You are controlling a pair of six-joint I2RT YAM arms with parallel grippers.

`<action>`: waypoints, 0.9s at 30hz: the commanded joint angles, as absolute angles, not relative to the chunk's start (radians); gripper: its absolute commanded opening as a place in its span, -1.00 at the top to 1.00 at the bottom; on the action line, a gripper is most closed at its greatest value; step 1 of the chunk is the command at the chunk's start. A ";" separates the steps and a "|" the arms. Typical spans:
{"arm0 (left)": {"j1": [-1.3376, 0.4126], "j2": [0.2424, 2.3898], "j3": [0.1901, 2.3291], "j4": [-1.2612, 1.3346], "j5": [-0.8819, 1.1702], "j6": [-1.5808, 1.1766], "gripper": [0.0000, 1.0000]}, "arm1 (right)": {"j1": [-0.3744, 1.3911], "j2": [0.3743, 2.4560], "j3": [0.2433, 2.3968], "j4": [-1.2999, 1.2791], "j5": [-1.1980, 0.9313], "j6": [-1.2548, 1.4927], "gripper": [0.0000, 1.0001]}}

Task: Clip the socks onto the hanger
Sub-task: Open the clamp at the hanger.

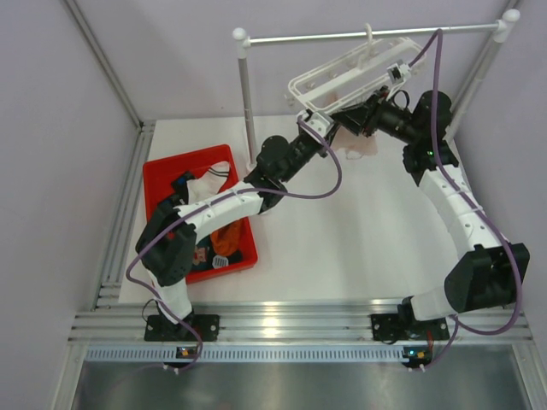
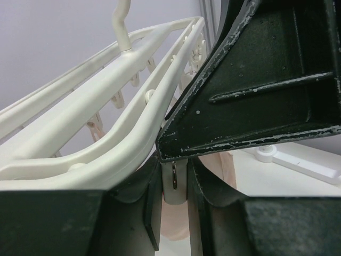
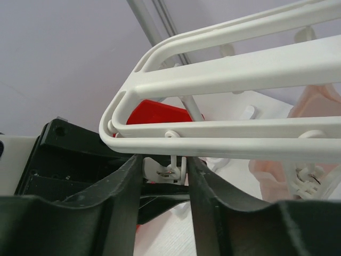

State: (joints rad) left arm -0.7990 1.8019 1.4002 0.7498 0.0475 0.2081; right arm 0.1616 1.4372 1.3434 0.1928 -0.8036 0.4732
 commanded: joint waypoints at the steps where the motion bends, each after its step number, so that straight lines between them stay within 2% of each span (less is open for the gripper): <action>1: -0.802 1.747 1.402 0.779 0.081 0.196 0.49 | 0.173 1.431 1.396 0.181 -0.767 0.454 0.34; 3: -0.802 1.747 1.402 0.776 0.080 0.198 0.38 | 0.173 1.431 1.394 0.184 -0.773 0.454 0.47; 6: -0.801 1.735 1.399 0.758 0.078 0.193 0.16 | 0.173 1.430 1.393 0.189 -0.776 0.469 0.85; 8: -0.802 1.715 1.387 0.739 0.081 0.195 0.07 | 0.173 1.430 1.393 0.198 -0.778 0.474 0.98; 13: -0.802 1.642 1.330 0.658 0.069 0.163 -0.11 | 0.175 1.430 1.397 0.207 -0.778 0.499 1.00; 17: -0.798 1.479 1.260 0.490 0.077 0.103 -0.24 | 0.172 1.422 1.396 0.209 -0.779 0.500 1.00; 21: -0.755 1.326 1.215 0.162 0.095 0.002 -0.29 | 0.164 1.419 1.391 0.206 -0.773 0.503 1.00; 24: -0.660 1.217 1.180 0.014 0.209 -0.113 -0.34 | 0.157 1.417 1.388 0.204 -0.772 0.502 1.00; 27: -0.437 1.128 1.140 -0.141 0.351 -0.190 -0.46 | 0.149 1.416 1.391 0.198 -0.769 0.502 1.00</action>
State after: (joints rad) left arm -0.5934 1.1870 1.1793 0.0837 0.1944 -0.0589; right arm 0.1593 1.4372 1.3521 0.1852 -0.7677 0.4934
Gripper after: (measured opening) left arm 0.723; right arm 0.033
